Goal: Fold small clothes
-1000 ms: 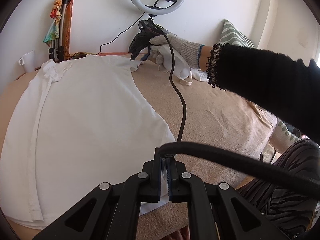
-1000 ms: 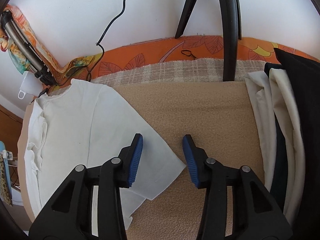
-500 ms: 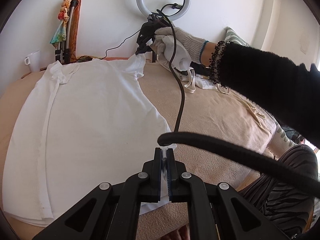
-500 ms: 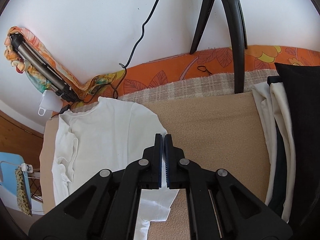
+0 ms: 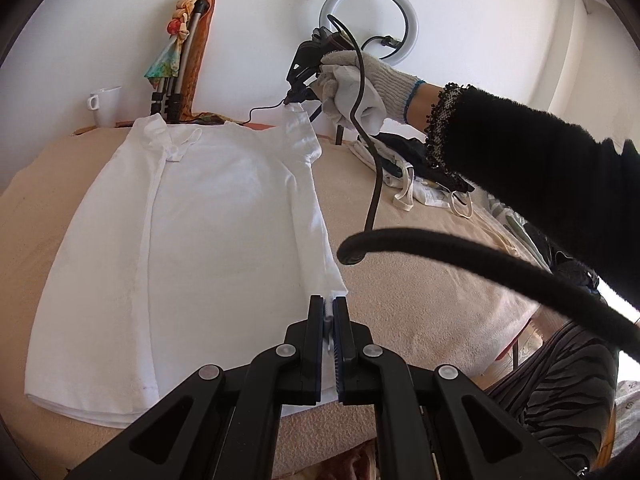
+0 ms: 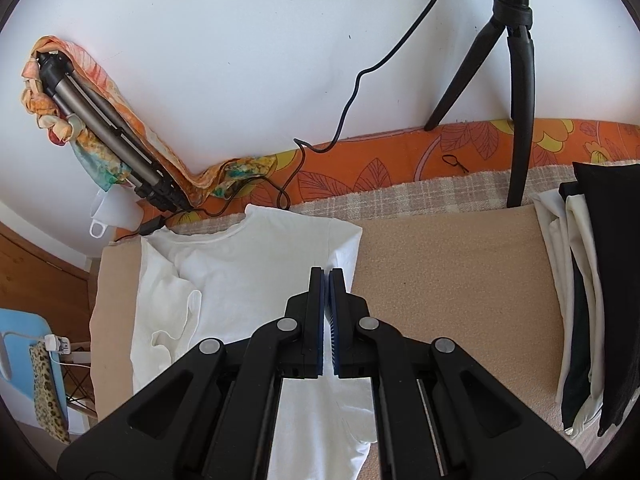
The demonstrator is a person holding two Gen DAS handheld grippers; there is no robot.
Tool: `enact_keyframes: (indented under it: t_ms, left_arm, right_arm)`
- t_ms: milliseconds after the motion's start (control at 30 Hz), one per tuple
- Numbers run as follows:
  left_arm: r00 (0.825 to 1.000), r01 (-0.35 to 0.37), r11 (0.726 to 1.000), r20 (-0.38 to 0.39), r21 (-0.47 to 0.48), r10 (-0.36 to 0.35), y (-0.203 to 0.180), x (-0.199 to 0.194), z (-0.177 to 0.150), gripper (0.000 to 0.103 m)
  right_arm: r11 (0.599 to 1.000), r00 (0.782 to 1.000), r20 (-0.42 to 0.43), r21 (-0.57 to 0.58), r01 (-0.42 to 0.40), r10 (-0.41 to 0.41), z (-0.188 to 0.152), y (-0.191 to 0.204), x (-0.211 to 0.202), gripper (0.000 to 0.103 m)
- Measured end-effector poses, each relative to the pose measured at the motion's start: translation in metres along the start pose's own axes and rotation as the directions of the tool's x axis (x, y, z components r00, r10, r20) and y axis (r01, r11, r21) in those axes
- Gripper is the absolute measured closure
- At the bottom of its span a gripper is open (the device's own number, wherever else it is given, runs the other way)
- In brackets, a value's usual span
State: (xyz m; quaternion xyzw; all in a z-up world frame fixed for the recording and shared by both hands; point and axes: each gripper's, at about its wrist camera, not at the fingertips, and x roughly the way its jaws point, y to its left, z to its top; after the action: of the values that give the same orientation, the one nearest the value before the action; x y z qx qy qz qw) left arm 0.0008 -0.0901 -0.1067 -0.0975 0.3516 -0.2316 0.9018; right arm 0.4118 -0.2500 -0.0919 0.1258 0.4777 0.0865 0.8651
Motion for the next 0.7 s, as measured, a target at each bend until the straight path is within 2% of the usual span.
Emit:
enact_keyframes:
  t_ms: [133,233,333,500,700]
  left_arm:
    - [1.0,-0.024,0.995,-0.001,-0.093,0.024,0.028,-0.014,-0.009,0.102]
    - [0.998,-0.057,0.991,-0.007,-0.124,0.056,0.041,-0.019,-0.018,0.102]
    - [0.998,-0.06,0.984,-0.017,-0.168,0.058,0.054,-0.019,-0.024,0.102]
    - [0.998,-0.067,0.979,-0.016,-0.194,0.066,0.062,-0.022,-0.029,0.102]
    - [0.996,-0.083,0.975,-0.027,-0.208,0.08,0.07,-0.02,-0.032,0.102]
  right_arm:
    - [0.999,1.0,0.003,-0.035,0.01,-0.01,0.004,0.038,0.009,0.099]
    - [0.998,1.0,-0.003,-0.059,0.008,-0.009,0.005,0.068,0.02,0.099]
    - [0.995,1.0,-0.016,-0.096,0.023,-0.024,0.005,0.097,0.034,0.099]
    - [0.988,0.998,-0.031,-0.148,0.041,-0.046,0.0,0.134,0.056,0.099]
    - [0.984,0.997,-0.044,-0.171,0.056,-0.065,-0.001,0.154,0.078,0.099]
